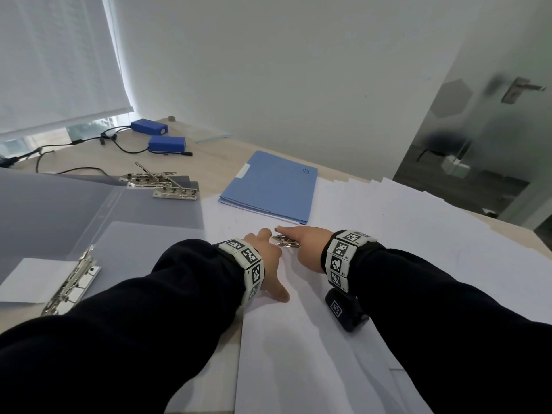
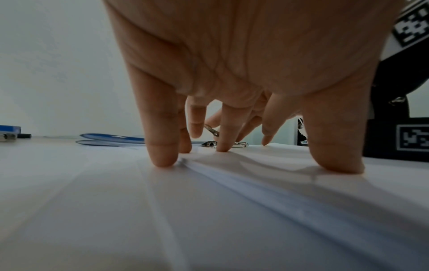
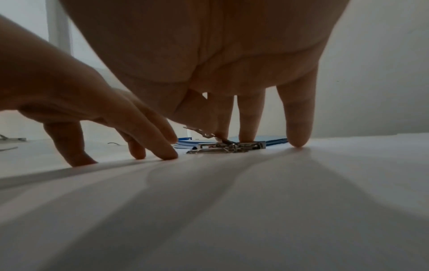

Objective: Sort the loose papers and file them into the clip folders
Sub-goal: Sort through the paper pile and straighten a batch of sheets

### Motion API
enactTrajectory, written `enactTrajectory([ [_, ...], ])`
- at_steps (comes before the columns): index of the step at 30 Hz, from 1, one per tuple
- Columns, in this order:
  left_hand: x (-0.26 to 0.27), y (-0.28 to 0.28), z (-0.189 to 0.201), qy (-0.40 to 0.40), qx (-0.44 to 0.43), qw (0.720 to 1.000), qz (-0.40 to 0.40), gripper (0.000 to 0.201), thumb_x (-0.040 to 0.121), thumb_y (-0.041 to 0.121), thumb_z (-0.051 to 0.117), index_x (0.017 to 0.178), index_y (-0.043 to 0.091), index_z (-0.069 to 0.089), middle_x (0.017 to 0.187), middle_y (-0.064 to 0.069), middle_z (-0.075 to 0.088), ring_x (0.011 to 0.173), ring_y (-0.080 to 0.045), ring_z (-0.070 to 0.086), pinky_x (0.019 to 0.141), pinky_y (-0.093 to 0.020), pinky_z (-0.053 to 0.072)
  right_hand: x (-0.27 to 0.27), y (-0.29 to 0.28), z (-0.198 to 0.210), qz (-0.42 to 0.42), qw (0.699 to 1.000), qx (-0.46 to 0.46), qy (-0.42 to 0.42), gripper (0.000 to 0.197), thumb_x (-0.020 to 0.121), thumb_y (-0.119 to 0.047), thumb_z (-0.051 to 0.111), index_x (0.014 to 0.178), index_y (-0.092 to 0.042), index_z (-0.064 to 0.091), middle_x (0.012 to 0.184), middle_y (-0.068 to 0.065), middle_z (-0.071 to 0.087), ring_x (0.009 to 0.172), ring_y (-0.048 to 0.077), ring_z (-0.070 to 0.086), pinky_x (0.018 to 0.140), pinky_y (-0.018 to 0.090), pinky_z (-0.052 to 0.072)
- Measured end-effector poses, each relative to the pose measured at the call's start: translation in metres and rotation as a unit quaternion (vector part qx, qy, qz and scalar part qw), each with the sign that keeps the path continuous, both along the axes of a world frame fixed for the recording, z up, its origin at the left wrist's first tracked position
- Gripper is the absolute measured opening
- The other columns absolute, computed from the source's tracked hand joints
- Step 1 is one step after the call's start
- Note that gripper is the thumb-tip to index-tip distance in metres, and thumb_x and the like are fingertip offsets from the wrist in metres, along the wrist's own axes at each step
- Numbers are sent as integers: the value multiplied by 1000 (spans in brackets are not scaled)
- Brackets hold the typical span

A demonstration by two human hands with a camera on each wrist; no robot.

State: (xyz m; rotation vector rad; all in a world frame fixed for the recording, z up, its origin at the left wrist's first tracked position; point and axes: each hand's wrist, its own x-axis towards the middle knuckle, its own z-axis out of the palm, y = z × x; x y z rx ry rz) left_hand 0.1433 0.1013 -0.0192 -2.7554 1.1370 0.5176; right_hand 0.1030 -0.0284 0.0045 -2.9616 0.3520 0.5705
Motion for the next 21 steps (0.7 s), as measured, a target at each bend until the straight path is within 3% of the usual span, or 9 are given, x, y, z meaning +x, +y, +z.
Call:
enactTrajectory([
  [4, 0, 0, 2, 2, 21, 1000, 1, 86, 64, 75, 68, 132, 26, 51, 159, -12, 18, 136, -33, 34, 106, -48, 39, 0, 2, -3, -5, 1000, -13, -1, 79, 88, -6, 44, 150, -47, 19, 154, -7, 36, 129, 21, 49, 104, 32, 44],
  [8, -2, 1, 7, 6, 21, 1000, -3, 82, 65, 72, 70, 131, 25, 53, 165, -1, -2, 134, -32, 36, 104, -47, 41, 4, 3, -2, -4, 1000, -18, 10, 81, 86, -5, 45, 148, -52, 21, 152, -7, 39, 129, 23, 49, 104, 36, 45],
  [13, -1, 0, 10, -3, 14, 1000, -17, 93, 64, 72, 71, 139, 24, 44, 164, 4, 7, 131, -31, 38, 101, -46, 42, 7, 6, 0, 21, 997, -54, 48, 84, 87, -7, 47, 149, -51, 11, 153, -5, 37, 129, 27, 48, 103, 40, 46],
  [17, -1, -3, 12, -9, 9, 1000, -26, 103, 62, 73, 73, 144, 23, 38, 160, 2, 19, 132, -30, 38, 106, -45, 40, 0, -1, 2, 32, 997, -50, 50, 78, 93, -5, 43, 154, -40, 8, 162, -9, 16, 147, 20, 24, 117, 36, 27],
  [18, -1, -3, 12, -8, 8, 1000, -26, 103, 61, 73, 73, 144, 22, 38, 160, 2, 20, 132, -30, 38, 106, -44, 40, -1, -3, 1, 27, 998, -43, 44, 77, 93, -5, 42, 154, -40, 9, 161, -9, 18, 145, 20, 28, 115, 35, 30],
  [21, -2, -2, 12, -11, 7, 1000, -28, 97, 61, 73, 73, 138, 22, 45, 156, 2, 25, 125, -28, 43, 100, -42, 42, -3, -7, -5, -5, 1000, -21, 0, 68, 93, -9, 40, 153, -36, 20, 145, 3, 48, 122, 26, 53, 98, 30, 42],
])
